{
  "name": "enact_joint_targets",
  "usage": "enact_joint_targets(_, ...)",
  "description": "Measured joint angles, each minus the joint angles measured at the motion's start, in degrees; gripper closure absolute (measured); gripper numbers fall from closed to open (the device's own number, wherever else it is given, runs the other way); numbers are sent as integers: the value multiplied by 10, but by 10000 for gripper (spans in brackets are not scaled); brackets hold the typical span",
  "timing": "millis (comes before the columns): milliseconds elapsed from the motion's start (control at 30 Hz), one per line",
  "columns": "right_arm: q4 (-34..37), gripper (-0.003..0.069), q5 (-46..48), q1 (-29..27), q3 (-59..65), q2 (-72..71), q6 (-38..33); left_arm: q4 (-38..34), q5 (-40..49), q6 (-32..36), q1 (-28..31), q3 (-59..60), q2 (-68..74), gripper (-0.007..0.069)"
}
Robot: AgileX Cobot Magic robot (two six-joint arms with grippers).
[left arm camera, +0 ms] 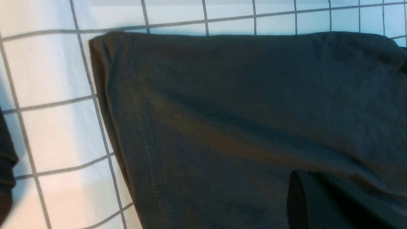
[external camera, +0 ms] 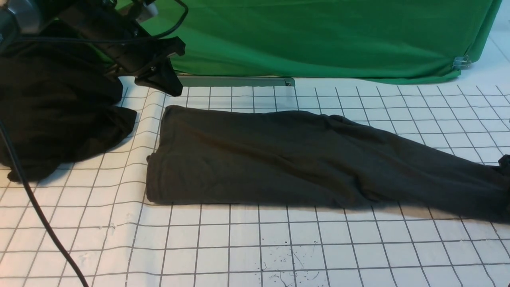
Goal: Fold a long-sleeved shirt over a white checkered tablecloth.
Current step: 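Pull the folded dark garment lengthwise by its ends to straighten it flat on the table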
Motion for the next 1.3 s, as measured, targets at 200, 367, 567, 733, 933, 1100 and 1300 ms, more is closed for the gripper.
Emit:
enact_joint_targets(200, -44, 638, 2, -3, 0, -49, -4, 0, 0, 0, 0, 0, 0, 623)
enact_joint_targets(367, -70, 579, -52, -5, 1, -56, -4, 0, 0, 2, 0, 0, 0, 623)
enact_joint_targets(567, -82, 388, -147, -5, 2, -22, -3, 0, 0, 2, 0, 0, 0, 623)
enact_joint_targets(733, -93, 171, -167, -8, 5, -1, 46, 0, 0, 2, 0, 0, 0, 623)
enact_joint_targets(933, -98, 104, -83, -19, -50, -10, 102, 0, 0, 2, 0, 0, 0, 623)
enact_joint_targets(1100, -98, 139, 93, -36, -155, -19, 112, 0, 0, 2, 0, 0, 0, 623)
enact_joint_targets(1300, -43, 165, 144, -39, -169, -20, 111, 0, -1, 4, 0, 0, 0, 623)
